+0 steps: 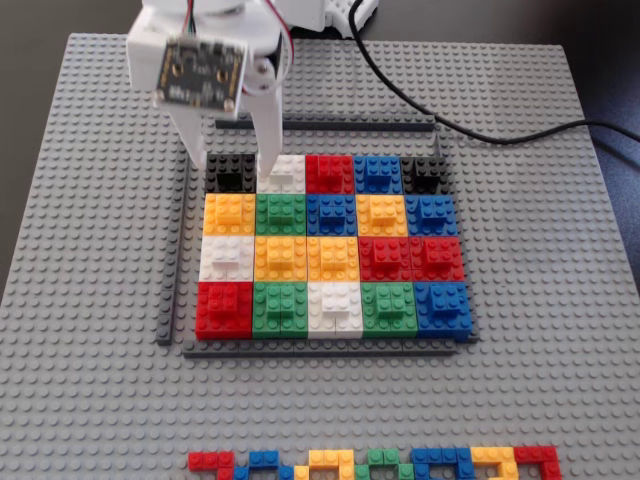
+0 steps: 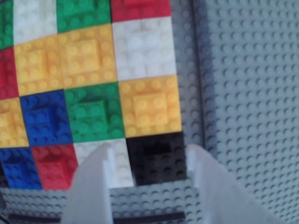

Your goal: Grab the cube and place it into the grid

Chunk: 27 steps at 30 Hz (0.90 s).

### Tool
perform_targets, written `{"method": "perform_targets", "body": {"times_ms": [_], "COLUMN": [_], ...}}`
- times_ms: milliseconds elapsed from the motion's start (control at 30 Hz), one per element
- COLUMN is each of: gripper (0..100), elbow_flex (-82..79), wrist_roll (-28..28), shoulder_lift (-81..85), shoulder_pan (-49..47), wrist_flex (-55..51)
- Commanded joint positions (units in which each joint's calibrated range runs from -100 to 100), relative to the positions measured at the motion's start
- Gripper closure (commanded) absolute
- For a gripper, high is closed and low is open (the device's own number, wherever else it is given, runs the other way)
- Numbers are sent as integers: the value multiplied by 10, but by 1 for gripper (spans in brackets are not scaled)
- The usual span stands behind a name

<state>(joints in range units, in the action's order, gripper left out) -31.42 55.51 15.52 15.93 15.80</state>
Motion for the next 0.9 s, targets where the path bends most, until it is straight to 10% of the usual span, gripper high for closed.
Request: {"method": "perform_targets", "body": {"times_ms": [0, 867], "gripper": [80, 100], "elbow_flex": [73, 68], "wrist_roll": [-7, -81], "shoulder_lift": [60, 378], "shoulder_pan": [1, -132], "wrist_flex": [-19, -94]}}
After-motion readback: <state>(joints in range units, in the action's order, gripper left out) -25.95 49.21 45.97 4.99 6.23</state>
